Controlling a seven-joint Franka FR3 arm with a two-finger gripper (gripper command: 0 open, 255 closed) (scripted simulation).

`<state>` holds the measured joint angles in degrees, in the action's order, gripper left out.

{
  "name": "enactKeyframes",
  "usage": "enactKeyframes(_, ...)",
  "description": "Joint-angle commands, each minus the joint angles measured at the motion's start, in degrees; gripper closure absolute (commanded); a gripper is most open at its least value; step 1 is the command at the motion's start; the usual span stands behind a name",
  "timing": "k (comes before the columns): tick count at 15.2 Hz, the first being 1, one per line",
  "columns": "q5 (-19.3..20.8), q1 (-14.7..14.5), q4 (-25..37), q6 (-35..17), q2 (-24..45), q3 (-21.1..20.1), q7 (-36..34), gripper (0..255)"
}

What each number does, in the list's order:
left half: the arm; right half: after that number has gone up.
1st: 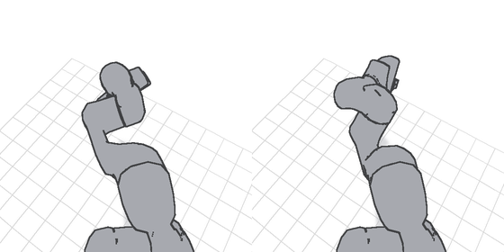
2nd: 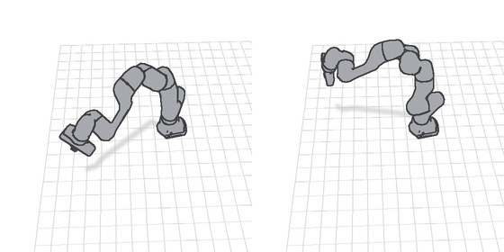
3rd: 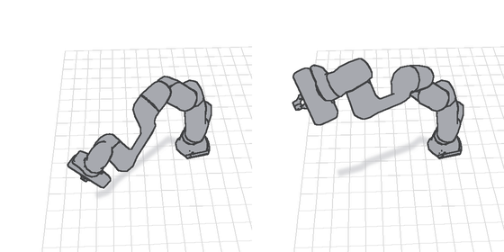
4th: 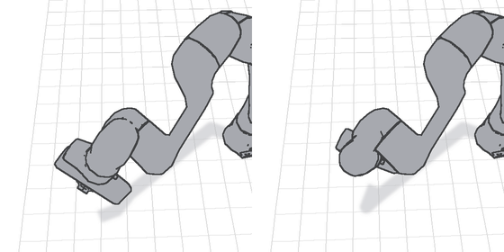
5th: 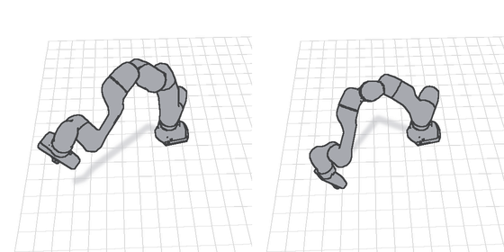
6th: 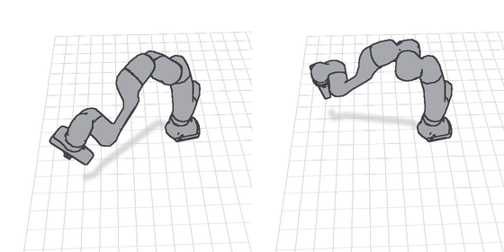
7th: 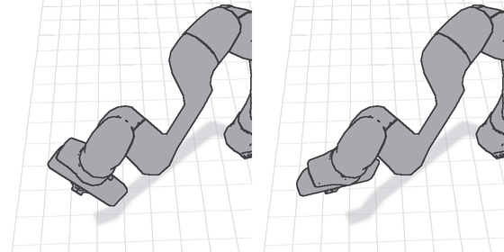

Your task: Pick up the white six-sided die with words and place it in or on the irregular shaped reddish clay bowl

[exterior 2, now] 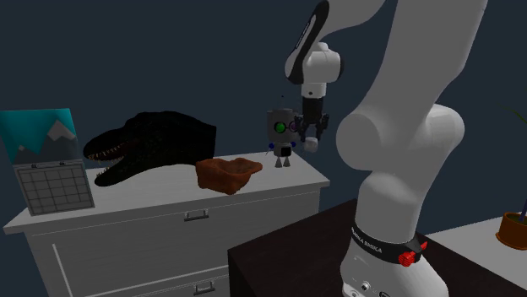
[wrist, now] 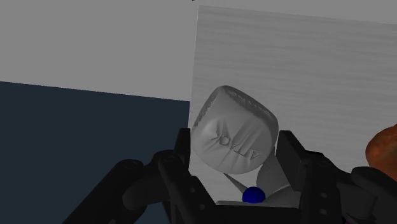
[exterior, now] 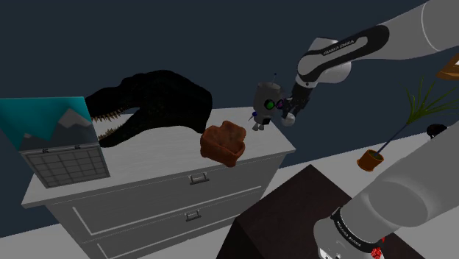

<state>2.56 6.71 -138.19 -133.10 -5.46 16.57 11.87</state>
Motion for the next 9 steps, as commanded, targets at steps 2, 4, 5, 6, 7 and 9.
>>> enactKeyframes(2, 0.4, 0.07, 1.17, 2.5, -1.35, -0.06, -0.21, 255)
enactKeyframes(4, 0.66, 0.09, 1.89, 4.13, -2.3, -0.16, -0.41, 255)
enactKeyframes(5, 0.78, 0.1, 2.27, 4.95, -2.75, -0.2, -0.5, 255)
enactKeyframes(6, 0.89, 0.11, 2.65, 5.76, -3.19, -0.25, -0.59, 255)
enactKeyframes(7, 0.99, 0.11, 3.05, 6.58, -3.61, -0.3, -0.67, 255)
enactKeyframes(9, 1.17, 0.13, 3.89, 8.2, -4.42, -0.41, -0.82, 255)
